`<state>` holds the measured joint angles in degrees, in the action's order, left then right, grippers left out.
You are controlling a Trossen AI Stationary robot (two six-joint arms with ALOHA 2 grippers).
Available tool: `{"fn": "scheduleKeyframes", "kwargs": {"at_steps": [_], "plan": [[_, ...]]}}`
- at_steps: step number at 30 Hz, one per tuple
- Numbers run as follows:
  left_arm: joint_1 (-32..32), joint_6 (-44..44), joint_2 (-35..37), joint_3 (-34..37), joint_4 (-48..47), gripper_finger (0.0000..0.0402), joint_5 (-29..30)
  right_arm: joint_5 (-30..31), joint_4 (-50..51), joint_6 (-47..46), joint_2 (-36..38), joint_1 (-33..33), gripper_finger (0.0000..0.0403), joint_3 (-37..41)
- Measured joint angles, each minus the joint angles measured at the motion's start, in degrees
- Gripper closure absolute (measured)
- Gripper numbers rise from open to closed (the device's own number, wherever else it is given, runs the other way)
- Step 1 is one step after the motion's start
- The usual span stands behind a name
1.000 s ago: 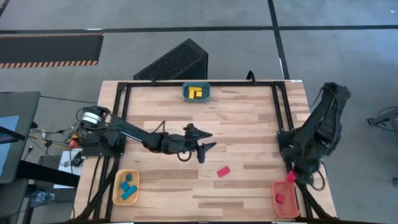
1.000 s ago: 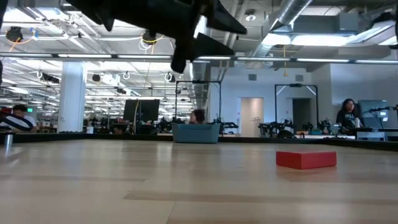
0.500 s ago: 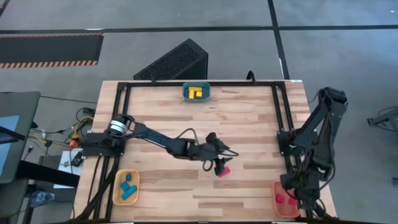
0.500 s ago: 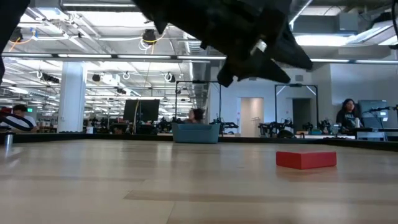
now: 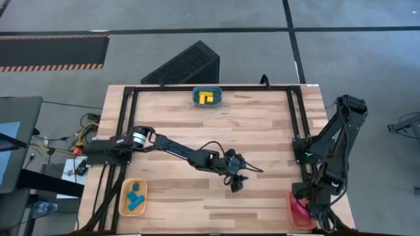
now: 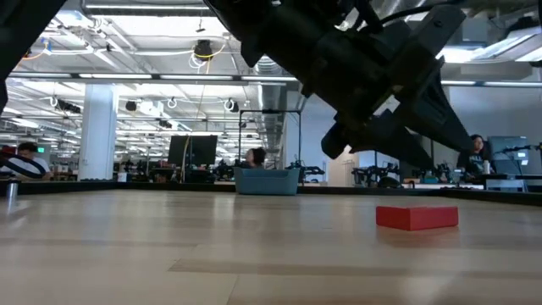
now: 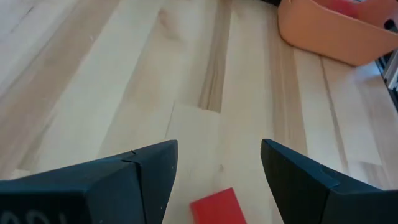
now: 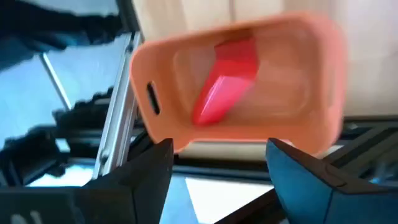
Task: Sort & place blocks by color
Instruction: Put the top red block into the orange bin, then put the red block into the orange bin
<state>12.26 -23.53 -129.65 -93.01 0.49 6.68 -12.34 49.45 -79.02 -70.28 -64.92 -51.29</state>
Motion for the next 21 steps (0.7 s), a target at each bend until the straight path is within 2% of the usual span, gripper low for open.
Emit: {"fn": "scheduleKeyframes", "kwargs": {"at_steps": [6,11,14,17,21], "plan": [[0.62,-2.87,0.15,-0.30,-2.70,0.0183,1.22,8.08,2.96,1.64,2.93,2.94,0.0118,0.00],[2.05,-9.65,0.16,-0.29,-6.63,0.0183,1.06,11.17,3.04,5.66,4.88,5.70,0.0118,0.00],[3.76,-9.84,0.16,-0.24,-8.74,0.0183,2.97,12.99,3.42,8.43,5.45,7.04,0.0118,0.00],[5.73,-7.20,0.16,-0.24,-8.84,0.0183,6.53,13.99,4.11,11.51,5.44,8.63,0.0118,-0.02],[7.44,-6.13,0.16,-0.24,-10.51,0.0183,15.83,13.99,4.51,15.38,5.40,11.08,0.0117,-0.02]]}}
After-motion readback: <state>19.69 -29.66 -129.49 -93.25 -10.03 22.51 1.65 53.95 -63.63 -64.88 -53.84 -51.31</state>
